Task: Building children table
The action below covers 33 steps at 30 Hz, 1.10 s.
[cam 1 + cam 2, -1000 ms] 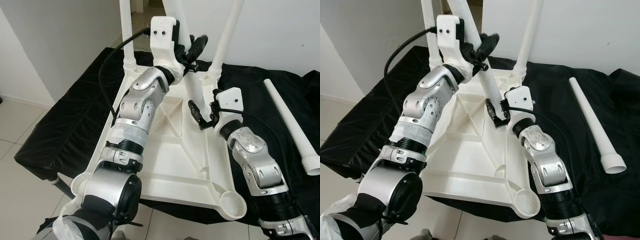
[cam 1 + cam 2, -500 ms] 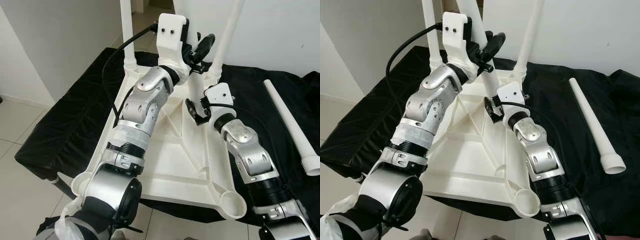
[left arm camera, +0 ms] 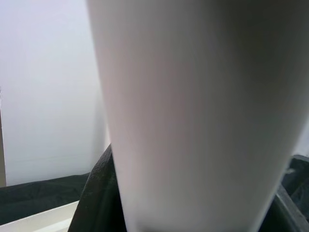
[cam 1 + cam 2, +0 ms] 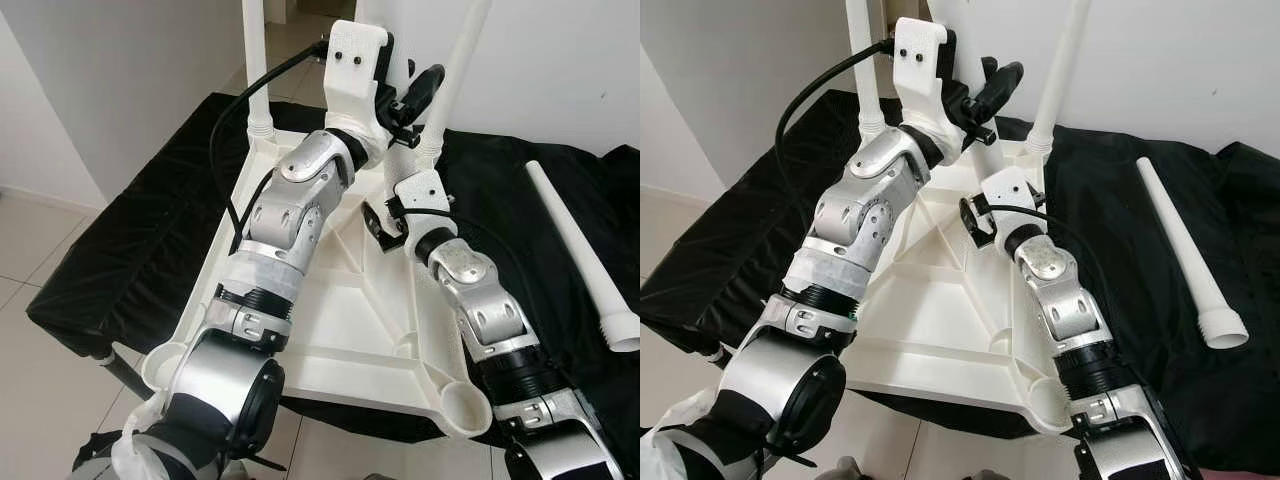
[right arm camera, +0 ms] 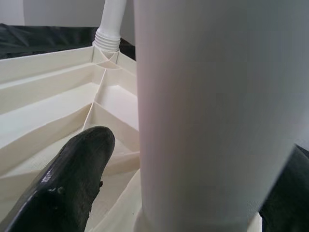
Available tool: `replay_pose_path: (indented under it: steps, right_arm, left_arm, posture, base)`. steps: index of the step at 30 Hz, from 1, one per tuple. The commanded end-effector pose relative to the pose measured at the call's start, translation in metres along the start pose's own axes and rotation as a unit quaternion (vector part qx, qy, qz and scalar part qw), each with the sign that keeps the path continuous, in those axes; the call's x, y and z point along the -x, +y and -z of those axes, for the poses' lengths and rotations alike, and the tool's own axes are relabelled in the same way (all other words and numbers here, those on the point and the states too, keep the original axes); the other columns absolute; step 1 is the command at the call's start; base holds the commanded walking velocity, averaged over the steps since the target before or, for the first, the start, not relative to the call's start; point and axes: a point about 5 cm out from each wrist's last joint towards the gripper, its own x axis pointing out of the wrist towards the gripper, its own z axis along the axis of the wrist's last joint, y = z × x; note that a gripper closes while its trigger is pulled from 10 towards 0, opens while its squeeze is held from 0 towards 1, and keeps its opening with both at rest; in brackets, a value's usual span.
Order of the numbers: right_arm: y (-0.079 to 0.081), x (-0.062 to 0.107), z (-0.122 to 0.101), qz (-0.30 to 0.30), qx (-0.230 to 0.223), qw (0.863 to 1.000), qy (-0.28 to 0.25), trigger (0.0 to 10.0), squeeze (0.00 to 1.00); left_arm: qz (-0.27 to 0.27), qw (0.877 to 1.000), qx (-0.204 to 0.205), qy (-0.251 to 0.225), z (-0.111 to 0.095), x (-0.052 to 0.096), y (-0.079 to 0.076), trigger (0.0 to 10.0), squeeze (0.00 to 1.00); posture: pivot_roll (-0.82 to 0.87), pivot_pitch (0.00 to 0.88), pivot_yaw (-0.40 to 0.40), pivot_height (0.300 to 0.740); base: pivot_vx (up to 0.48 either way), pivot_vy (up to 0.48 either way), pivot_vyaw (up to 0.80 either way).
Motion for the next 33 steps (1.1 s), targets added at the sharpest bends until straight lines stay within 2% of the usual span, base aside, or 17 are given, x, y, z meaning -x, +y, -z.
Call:
replay_pose_path:
  steps: [1, 6, 7, 12, 13, 28, 29, 31, 32, 33]
  right_arm:
    - [-0.0017, -0.0026, -0.0017, 0.008, 0.002, 1.000, -0.007, 10.0, 0.00]
    - [-0.0046, -0.0049, -0.0036, 0.019, 0.003, 1.000, -0.016, 10.0, 0.00]
    - [-0.0057, -0.0061, -0.0039, 0.023, 0.003, 1.000, -0.019, 6.5, 0.00]
    - [-0.0064, -0.0068, -0.0039, 0.025, 0.002, 0.999, -0.021, 6.5, 0.00]
    - [-0.0070, -0.0084, -0.0014, 0.032, -0.002, 0.999, -0.019, 0.0, 0.00]
    - [-0.0091, -0.0113, 0.0038, 0.049, 0.003, 0.999, -0.018, 0.0, 0.00]
    - [-0.0098, -0.0120, 0.0045, 0.060, -0.003, 0.998, -0.016, 10.0, 0.00]
    - [-0.0098, -0.0120, 0.0045, 0.060, -0.003, 0.998, -0.016, 10.0, 0.00]
    - [-0.0103, -0.0122, 0.0046, 0.065, -0.009, 0.998, -0.015, 10.0, 0.00]
    - [-0.0103, -0.0122, 0.0046, 0.065, -0.009, 0.998, -0.015, 10.0, 0.00]
  left_arm:
    - [-0.004, 1.000, 0.019, -0.009, 0.0016, -0.0042, -0.0129, 10.0, 0.00]
    - [0.000, 1.000, 0.018, -0.008, 0.0020, -0.0047, -0.0157, 10.0, 0.00]
    - [0.002, 1.000, 0.017, -0.007, 0.0021, -0.0049, -0.0168, 10.0, 0.00]
    - [0.003, 1.000, 0.017, -0.007, 0.0022, -0.0051, -0.0175, 10.0, 0.00]
    - [0.004, 1.000, 0.017, -0.007, 0.0021, -0.0055, -0.0181, 10.0, 0.00]
    - [0.004, 1.000, 0.015, -0.010, -0.0008, -0.0069, -0.0180, 10.0, 0.00]
    - [0.016, 0.999, 0.025, -0.013, -0.0012, -0.0061, -0.0200, 10.0, 0.00]
    - [0.016, 0.999, 0.025, -0.013, -0.0012, -0.0061, -0.0200, 10.0, 0.00]
    - [0.020, 0.999, 0.032, -0.014, -0.0011, -0.0057, -0.0207, 10.0, 1.00]
    - [0.020, 0.999, 0.032, -0.014, -0.0011, -0.0057, -0.0207, 10.0, 1.00]
  posture:
    - [-0.08, 0.000, -0.043, 0.740]
    - [-0.08, 0.000, -0.042, 0.740]
    - [-0.08, 0.000, -0.043, 0.740]
    - [-0.08, 0.000, -0.043, 0.740]
    - [-0.08, 0.000, -0.043, 0.740]
    - [-0.07, 0.000, -0.038, 0.740]
    - [-0.07, 0.000, -0.035, 0.740]
    - [-0.07, 0.000, -0.035, 0.740]
    - [-0.07, 0.000, -0.035, 0.740]
    - [-0.07, 0.000, -0.035, 0.740]
  base:
    - [0.000, 0.000, 0.00]
    - [0.000, 0.000, 0.00]
    - [0.000, 0.000, 0.00]
    - [0.000, 0.000, 0.00]
    - [0.000, 0.000, 0.00]
    - [0.000, 0.000, 0.00]
    - [0.000, 0.000, 0.00]
    - [0.000, 0.000, 0.00]
    - [0.000, 0.000, 0.00]
    - [0.000, 0.000, 0.00]
